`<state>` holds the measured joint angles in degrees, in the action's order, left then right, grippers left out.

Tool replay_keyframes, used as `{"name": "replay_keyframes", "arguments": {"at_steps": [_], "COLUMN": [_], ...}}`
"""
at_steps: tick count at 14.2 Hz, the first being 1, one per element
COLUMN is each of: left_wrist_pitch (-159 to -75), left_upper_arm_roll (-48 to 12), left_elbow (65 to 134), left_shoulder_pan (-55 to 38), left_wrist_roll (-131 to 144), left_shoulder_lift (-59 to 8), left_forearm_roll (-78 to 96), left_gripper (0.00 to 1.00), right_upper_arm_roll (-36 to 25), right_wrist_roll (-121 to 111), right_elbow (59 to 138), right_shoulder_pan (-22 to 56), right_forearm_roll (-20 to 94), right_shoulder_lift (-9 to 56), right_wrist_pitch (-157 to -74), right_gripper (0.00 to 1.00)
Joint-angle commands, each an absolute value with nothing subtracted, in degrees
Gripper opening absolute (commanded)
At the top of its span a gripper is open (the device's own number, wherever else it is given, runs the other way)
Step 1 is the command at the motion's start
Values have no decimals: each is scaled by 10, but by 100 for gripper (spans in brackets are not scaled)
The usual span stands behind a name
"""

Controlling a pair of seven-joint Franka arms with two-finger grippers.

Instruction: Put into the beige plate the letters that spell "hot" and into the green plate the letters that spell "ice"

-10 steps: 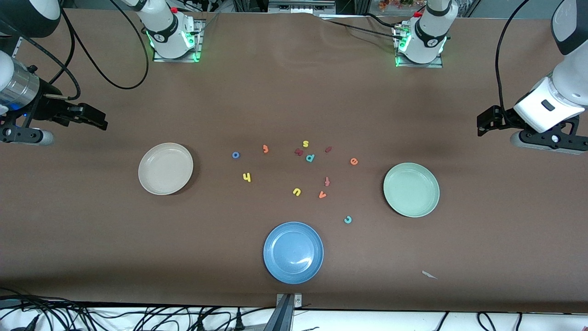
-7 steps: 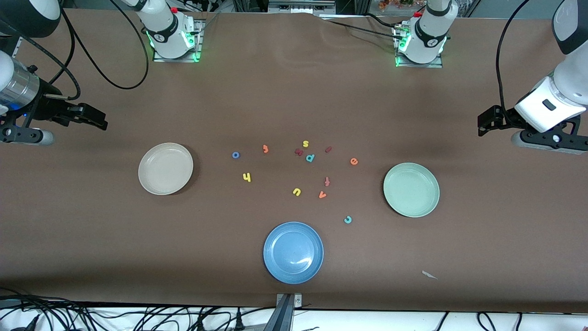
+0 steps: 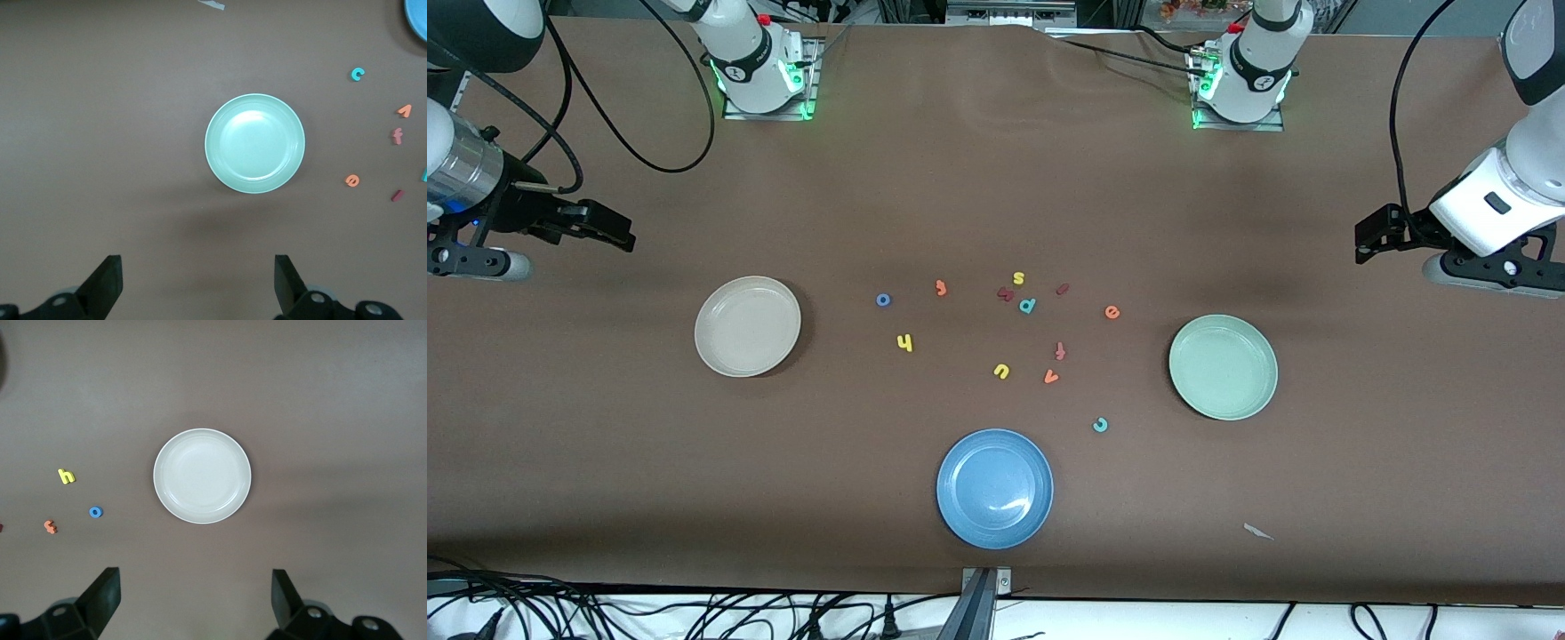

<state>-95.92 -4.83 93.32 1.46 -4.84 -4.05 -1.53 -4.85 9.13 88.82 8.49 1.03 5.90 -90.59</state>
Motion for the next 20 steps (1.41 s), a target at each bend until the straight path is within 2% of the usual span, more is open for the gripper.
{"name": "replay_keyframes", "arguments": {"at_steps": [1, 20], "left_wrist_pitch": [-948, -937], "left_upper_arm_roll": [-53, -52], "left_elbow": [923, 924], "left_shoulder_pan": [19, 20], "left_wrist_roll": [-63, -60], "left_shoulder_lift": [-40, -35], "left_forearm_roll": [-2, -1], "left_gripper": [100, 100], "right_upper_arm_roll": [-49, -50], "right_wrist_roll": [86, 86], "right_elbow": [893, 893], "right_shoulder_pan": [86, 86], "right_forearm_roll": [13, 13], "right_shoulder_lift": [48, 48], "right_wrist_pitch": [-905, -904], "right_gripper": [100, 100]}}
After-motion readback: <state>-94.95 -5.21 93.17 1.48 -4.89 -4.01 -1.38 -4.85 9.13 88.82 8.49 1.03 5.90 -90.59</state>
